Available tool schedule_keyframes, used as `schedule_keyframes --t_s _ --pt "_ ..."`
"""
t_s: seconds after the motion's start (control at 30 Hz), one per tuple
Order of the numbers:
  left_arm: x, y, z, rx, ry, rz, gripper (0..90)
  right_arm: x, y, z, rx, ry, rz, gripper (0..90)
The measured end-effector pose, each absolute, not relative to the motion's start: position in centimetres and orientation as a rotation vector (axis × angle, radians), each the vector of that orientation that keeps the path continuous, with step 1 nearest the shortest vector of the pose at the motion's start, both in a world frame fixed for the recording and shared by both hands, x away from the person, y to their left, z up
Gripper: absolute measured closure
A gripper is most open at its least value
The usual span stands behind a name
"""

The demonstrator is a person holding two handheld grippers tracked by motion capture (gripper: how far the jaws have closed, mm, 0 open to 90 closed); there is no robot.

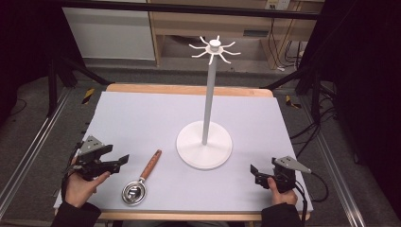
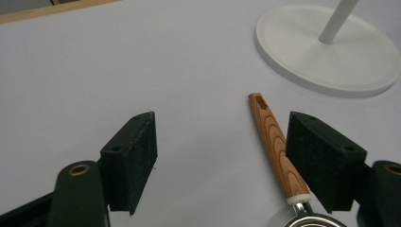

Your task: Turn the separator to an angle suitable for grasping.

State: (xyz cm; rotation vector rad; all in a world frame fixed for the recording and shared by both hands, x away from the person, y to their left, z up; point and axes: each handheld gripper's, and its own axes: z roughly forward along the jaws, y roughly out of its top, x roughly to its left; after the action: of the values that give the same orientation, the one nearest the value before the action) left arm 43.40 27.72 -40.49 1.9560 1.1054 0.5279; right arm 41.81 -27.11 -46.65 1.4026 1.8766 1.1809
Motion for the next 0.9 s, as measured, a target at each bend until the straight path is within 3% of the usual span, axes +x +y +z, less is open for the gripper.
schedule_keyframes --t_s 0.9 --pt "44.5 22.5 -41.1 2.105 1.053 0.453 30.5 41.9 -26.8 -46.6 1.396 1.897 1.193 8.0"
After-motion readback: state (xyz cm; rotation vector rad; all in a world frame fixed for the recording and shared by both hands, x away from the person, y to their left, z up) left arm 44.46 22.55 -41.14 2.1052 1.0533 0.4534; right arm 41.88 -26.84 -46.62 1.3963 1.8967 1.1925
